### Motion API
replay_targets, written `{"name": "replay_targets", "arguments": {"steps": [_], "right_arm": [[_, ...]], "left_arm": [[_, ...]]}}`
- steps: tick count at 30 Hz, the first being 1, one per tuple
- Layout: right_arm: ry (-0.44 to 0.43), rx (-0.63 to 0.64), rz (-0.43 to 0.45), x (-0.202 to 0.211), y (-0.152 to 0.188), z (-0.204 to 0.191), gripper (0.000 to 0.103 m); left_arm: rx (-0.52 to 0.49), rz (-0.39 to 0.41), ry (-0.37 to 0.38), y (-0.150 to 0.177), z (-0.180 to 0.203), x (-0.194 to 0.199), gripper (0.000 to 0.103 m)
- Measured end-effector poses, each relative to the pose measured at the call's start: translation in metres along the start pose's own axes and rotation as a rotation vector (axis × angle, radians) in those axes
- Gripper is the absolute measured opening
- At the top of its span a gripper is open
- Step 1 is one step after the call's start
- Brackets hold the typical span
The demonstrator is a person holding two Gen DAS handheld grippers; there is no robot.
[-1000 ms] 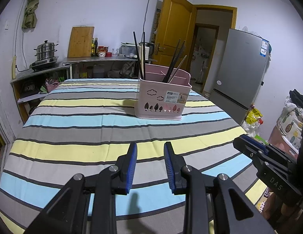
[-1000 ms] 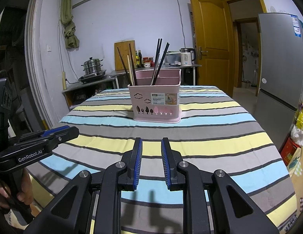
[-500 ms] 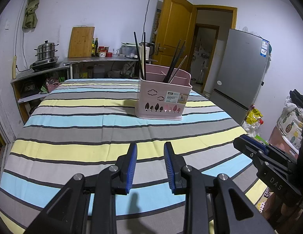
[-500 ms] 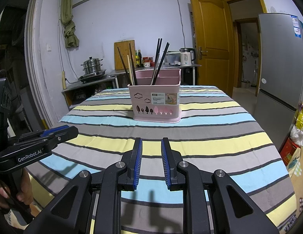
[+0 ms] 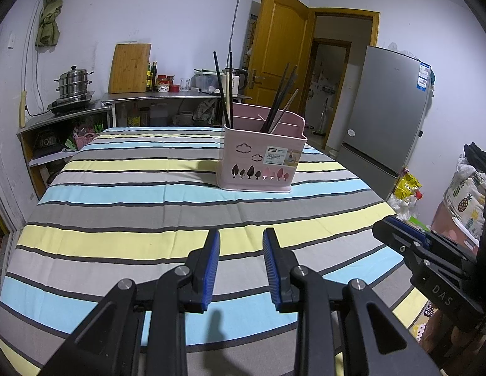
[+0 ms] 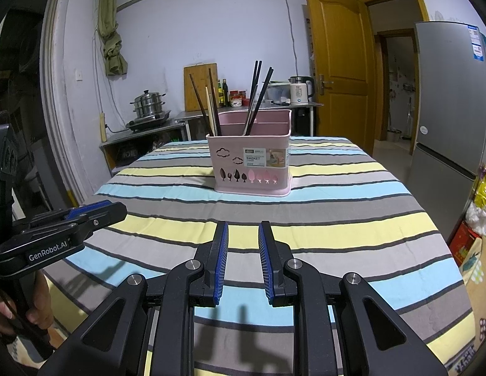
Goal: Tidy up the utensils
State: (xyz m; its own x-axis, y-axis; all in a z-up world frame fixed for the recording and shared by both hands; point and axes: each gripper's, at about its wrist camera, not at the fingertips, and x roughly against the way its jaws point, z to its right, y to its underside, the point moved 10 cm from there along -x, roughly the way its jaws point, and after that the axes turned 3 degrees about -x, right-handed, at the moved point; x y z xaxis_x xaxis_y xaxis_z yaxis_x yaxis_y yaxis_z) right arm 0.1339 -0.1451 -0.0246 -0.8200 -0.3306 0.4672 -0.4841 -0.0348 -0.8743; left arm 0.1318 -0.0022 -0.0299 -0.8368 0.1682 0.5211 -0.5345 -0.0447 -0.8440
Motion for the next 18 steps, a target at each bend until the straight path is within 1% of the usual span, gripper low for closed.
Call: {"name": "replay_targets", "arguments": {"steps": [7,18], "right_arm": [[0.001,0.001,0.0,0.0007,-0.0002,0.0005,0.02],[0.002,0.01,-0.006,0.0001,0.0001,0.0013,0.02]], "left_arm": [[-0.003,-0.001,0.003,0.0006,0.0012,0.0015,0.03],[-0.021,-0.003,-0.012,0.0016,0.0015,0.0011,0.03]]}}
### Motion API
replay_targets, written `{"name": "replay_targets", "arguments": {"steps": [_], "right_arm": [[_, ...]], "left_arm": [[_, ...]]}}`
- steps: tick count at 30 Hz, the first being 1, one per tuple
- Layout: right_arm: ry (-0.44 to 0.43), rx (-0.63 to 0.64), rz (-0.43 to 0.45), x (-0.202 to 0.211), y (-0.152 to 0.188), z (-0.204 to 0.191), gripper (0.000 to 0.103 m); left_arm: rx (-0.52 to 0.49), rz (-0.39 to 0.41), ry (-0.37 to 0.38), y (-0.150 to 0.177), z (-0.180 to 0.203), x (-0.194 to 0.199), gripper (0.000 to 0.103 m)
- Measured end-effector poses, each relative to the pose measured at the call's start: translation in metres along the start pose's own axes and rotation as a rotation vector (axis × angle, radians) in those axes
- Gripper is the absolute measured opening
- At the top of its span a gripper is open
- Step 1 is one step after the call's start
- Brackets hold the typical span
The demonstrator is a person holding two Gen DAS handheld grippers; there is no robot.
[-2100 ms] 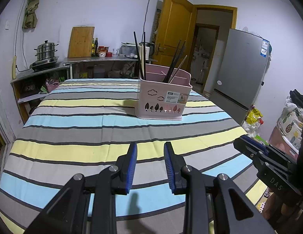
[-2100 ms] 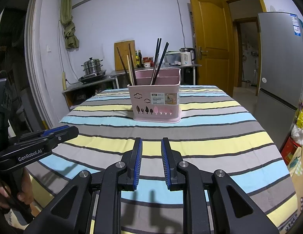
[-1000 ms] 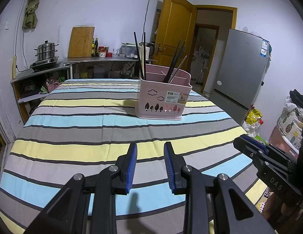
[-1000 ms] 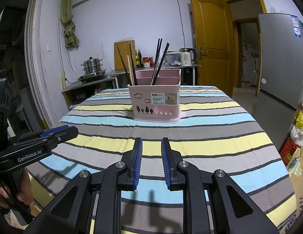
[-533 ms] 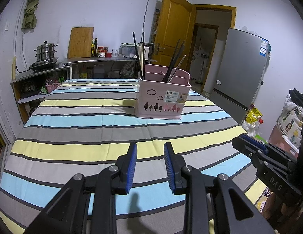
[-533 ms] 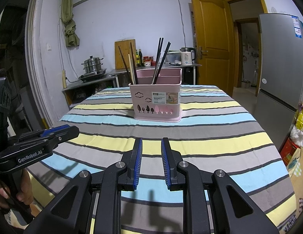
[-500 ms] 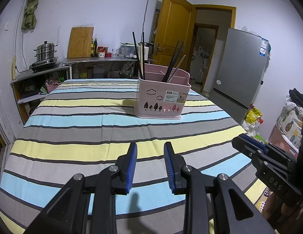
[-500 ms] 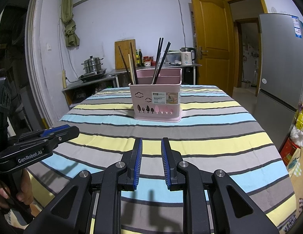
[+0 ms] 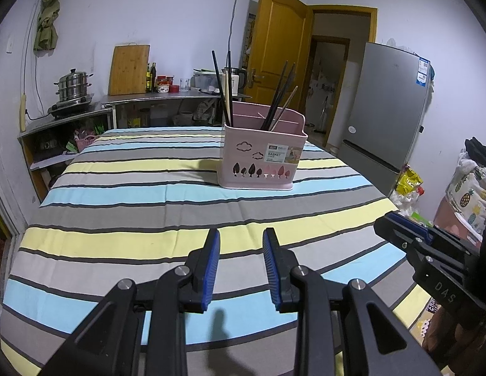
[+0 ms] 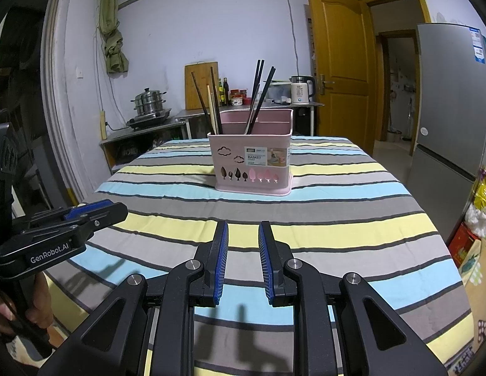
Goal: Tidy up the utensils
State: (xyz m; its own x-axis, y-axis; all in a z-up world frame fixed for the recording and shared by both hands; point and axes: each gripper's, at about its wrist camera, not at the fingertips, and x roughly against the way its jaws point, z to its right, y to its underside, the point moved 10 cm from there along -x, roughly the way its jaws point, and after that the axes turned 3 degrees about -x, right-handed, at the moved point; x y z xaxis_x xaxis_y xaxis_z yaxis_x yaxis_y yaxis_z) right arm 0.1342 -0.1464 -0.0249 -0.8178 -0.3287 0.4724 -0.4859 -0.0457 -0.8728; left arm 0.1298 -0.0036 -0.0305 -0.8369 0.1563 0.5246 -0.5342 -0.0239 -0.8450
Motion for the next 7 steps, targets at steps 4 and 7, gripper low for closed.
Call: {"name": "replay_targets", "arguments": {"steps": [4,7], "right_arm": [[0.0,0.0,0.001,0.0001,-0.0002,0.0002,0.02],[0.0,-0.001,0.0,0.0002,-0.0003,0.0002,0.02]], "left_arm": [[-0.001,0.003,-0.004,-0.0005,0.0001,0.0,0.03],[0.001,0.005,-0.006,-0.0003,0.0003,0.0003,0.029]]}}
